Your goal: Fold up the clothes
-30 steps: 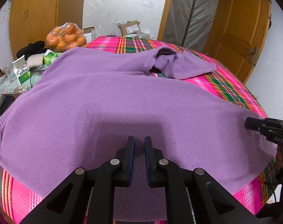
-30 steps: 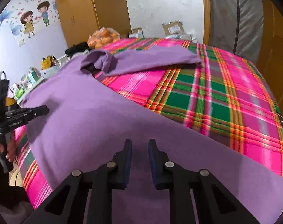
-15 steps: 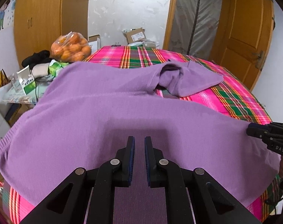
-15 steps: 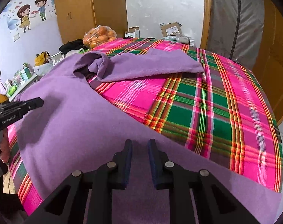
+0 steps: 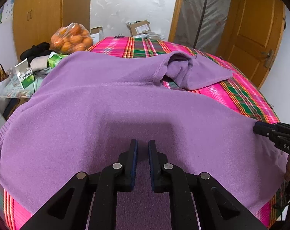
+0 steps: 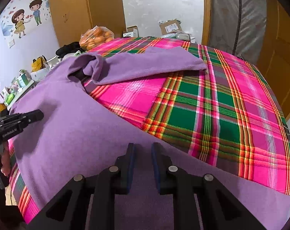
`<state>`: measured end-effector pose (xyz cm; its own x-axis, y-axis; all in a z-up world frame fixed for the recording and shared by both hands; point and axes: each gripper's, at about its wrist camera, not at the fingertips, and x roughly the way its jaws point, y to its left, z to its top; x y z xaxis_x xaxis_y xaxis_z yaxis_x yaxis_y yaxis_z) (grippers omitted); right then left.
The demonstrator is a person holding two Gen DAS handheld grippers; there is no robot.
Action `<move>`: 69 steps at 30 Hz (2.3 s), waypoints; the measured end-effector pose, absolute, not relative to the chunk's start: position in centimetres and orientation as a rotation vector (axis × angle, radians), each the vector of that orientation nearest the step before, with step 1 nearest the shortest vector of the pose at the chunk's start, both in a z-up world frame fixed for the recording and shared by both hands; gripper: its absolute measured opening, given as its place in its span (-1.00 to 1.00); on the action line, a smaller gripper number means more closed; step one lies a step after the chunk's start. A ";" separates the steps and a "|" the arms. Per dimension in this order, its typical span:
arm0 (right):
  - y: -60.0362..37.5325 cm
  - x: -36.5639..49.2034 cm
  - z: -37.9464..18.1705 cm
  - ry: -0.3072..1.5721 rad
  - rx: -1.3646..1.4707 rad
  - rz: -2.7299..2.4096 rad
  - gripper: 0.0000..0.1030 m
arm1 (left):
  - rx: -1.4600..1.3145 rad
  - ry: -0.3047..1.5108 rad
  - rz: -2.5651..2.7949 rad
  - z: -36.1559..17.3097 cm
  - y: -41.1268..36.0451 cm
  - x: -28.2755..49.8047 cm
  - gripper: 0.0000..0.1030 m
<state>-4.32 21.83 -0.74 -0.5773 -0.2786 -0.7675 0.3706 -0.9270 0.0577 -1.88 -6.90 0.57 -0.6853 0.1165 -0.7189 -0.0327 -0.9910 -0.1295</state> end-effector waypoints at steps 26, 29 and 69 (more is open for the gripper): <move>33.0 -6.1 2.6 -0.195 1.243 -2.671 -0.70 | -1.248 -0.191 2.811 1.4 -7.3 -3.6 -0.76; 32.1 -8.3 4.1 -0.283 1.209 -2.596 -0.58 | -1.256 -0.205 2.800 1.3 -7.4 -3.6 -0.75; 15.0 -12.7 6.6 -0.016 1.040 -2.081 -0.81 | -1.287 -0.094 2.836 1.2 -6.2 -3.7 -0.75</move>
<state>-12.68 14.96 6.63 -0.3493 -0.6560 -0.6691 0.6458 -0.6859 0.3354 -3.68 -6.18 1.17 -0.6586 0.0489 -0.7509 0.0011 -0.9978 -0.0660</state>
